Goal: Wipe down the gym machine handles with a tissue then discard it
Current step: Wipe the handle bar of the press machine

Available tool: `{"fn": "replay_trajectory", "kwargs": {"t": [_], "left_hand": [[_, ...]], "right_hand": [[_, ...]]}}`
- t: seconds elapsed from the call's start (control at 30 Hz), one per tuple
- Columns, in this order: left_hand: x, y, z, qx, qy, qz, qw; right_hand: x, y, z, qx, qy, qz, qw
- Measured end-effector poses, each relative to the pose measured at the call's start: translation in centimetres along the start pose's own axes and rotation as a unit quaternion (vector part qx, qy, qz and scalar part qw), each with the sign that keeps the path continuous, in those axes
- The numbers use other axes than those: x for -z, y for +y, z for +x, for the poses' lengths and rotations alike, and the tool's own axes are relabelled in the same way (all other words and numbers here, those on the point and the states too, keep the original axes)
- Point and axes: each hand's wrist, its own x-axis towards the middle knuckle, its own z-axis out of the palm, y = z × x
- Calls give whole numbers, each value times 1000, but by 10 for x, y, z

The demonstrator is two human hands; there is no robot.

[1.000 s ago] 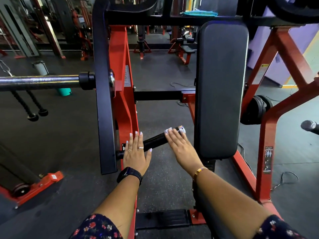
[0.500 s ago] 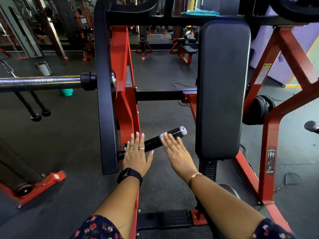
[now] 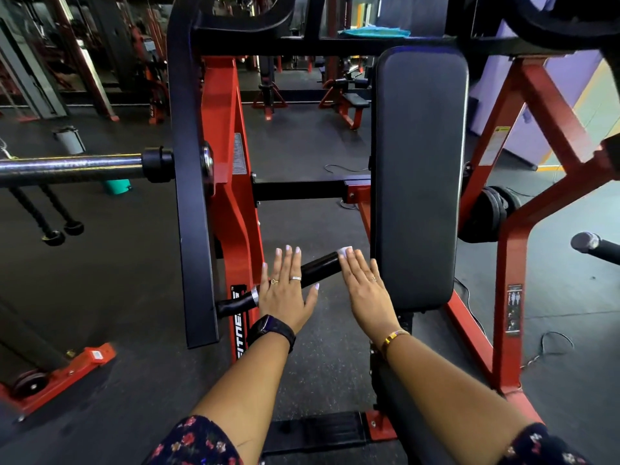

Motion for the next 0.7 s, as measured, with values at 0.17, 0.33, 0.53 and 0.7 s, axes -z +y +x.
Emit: {"fn": "replay_trajectory", "kwargs": {"t": [0.17,0.33,0.53,0.7], "left_hand": [[1,6,-2,0,-51,24,998],[-2,4,-2,-7,-52,30,998],[-11,0,-1,-8,-16,16,1000],[-10,0,-1,-4,-13,25,1000]], "right_hand": [[18,1,40,0,-65,30,997],[13,-3,35,-6,-39,49,998],[-2,2,-1,9,-3,69,998],[12,-1,49,-38,-53,103,992]]}}
